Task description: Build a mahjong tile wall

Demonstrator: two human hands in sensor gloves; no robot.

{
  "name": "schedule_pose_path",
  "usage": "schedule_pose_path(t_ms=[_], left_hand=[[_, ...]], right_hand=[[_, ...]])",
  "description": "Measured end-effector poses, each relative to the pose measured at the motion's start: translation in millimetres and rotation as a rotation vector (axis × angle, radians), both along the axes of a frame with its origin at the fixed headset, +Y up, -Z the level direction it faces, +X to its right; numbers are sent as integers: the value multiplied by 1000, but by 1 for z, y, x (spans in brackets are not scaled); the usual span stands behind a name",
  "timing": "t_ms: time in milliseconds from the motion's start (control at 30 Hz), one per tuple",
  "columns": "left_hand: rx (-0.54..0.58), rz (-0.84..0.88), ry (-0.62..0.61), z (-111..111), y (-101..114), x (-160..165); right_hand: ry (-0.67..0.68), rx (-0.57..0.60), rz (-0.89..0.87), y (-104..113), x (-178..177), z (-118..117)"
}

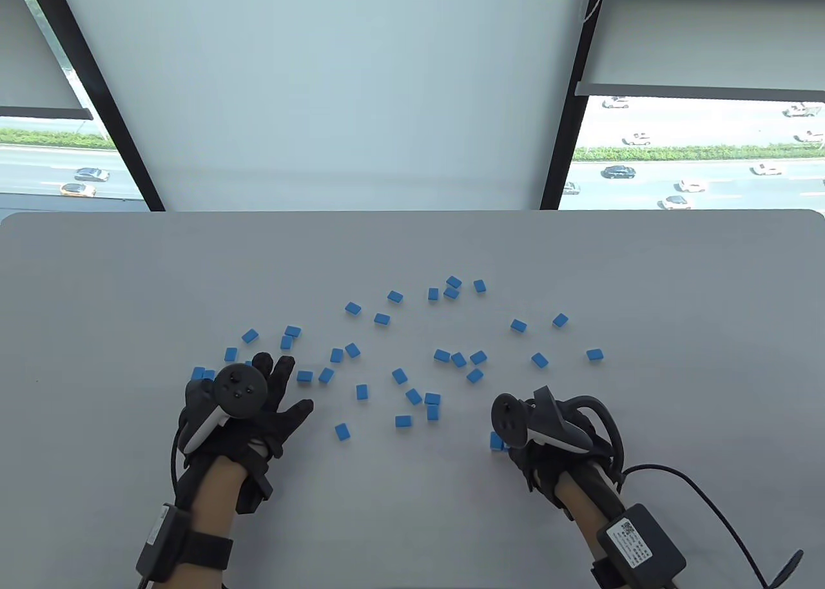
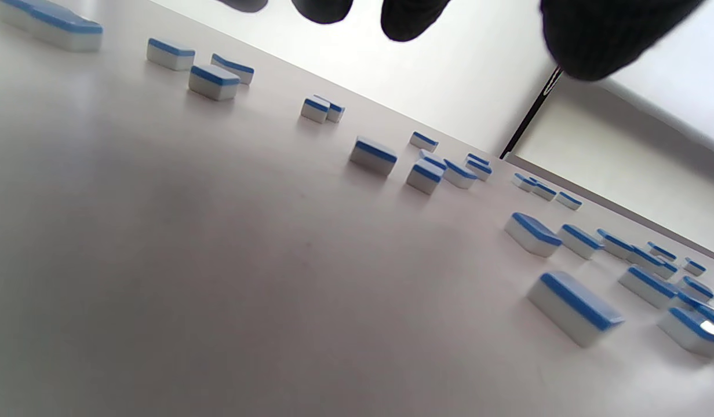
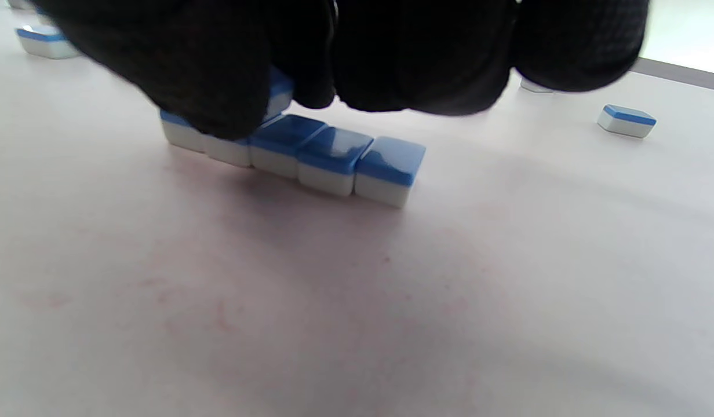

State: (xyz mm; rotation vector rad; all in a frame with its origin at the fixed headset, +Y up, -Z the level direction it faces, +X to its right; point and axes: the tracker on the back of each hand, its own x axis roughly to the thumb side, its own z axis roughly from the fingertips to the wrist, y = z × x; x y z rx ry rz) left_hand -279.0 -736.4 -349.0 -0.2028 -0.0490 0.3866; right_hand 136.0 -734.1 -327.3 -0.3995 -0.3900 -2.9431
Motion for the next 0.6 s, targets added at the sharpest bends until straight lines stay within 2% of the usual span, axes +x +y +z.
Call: schedule_pose_path(t_ms=[167,267,400,467,600], left_hand=[[1,2,2,0,0,-1],[4,7,3,0,0,-1],[5,9,5,0,0,-2],[6,9,7,0,0,-2],[-1,5,10,-1,-2,-3]], right_hand=[[-5,-16,-26,4,2,1],[-43,22,-117,22,13,-3],[-159,192,-215,53,39,-22],[-179,230,-236,61,46,-31],[-183,211,-240,57,53,-64]])
